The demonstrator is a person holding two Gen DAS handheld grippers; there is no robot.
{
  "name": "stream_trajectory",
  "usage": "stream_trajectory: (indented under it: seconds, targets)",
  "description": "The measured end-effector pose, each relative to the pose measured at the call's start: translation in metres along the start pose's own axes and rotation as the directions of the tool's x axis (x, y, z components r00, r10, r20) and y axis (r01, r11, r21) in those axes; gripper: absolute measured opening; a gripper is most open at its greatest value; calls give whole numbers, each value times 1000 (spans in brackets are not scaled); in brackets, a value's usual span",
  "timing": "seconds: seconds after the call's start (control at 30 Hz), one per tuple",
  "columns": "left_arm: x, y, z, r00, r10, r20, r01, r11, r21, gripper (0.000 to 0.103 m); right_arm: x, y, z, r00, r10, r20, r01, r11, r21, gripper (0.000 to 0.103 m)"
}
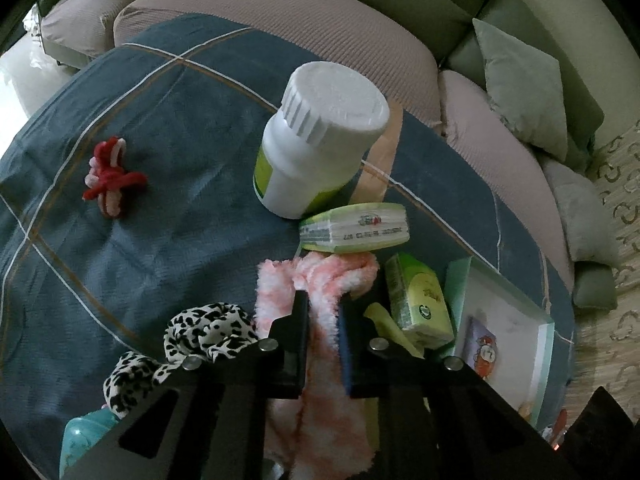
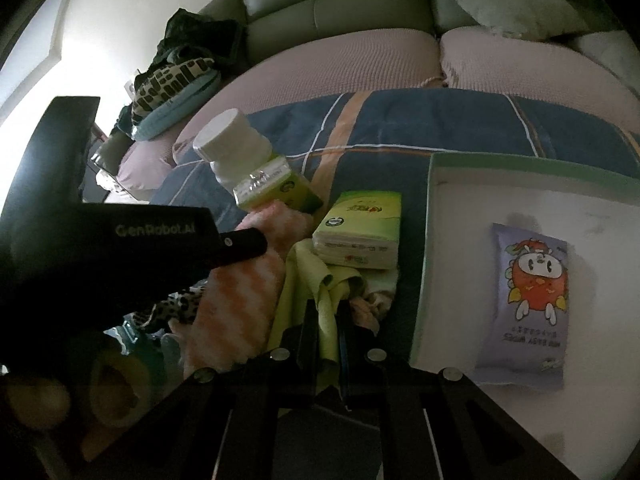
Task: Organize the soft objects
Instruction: 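Grasp the pink zigzag towel with the left tool while the right tool grasps the yellow-green cloth, then lift both cloths off the pile and carry them over the white tray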
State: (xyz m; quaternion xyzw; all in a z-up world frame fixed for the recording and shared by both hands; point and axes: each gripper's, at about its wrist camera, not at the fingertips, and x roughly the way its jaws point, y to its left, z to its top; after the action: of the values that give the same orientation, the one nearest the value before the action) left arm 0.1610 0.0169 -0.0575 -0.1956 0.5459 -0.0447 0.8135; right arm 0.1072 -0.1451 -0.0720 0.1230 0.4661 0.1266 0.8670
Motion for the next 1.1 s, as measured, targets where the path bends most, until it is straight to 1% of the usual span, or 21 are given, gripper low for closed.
stream_trajectory:
  seconds: [0.17, 0.23, 0.37, 0.5, 0.67, 0.83, 1.0, 1.1]
  targets:
    - [-20, 0, 1, 999, -22, 37, 22, 1000, 9, 13, -6, -2, 2, 998, 69, 10, -69, 997, 24, 8]
    - [-30, -1, 1, 998, -41, 57, 41, 999, 11, 13, -9, -3, 3, 995, 97, 13, -97, 995, 33, 8]
    - [-47, -2, 1, 994, -70, 88, 69, 997, 15, 13, -16, -2, 4, 989, 147, 31, -149, 988, 39, 8]
    - [-69, 1, 3, 987, -97, 131, 96, 995, 16, 13, -25, 1, 6, 982, 178, 55, -181, 983, 40, 8]
    - [-105, 2, 2, 970, -120, 211, 115, 993, 35, 13, -41, 2, 8, 973, 208, 102, -213, 976, 44, 8]
    - [-138, 2, -1, 946, -143, 290, 136, 990, 43, 13, -71, 6, 12, 959, 221, 179, -228, 973, 21, 8]
    - [-161, 5, -3, 926, -151, 345, 143, 989, 49, 13, -101, 5, 13, 939, 229, 255, -239, 971, 11, 8]
    - [-166, 4, -4, 919, -162, 360, 151, 987, 57, 13, -118, 3, 13, 928, 227, 297, -240, 971, 9, 8]
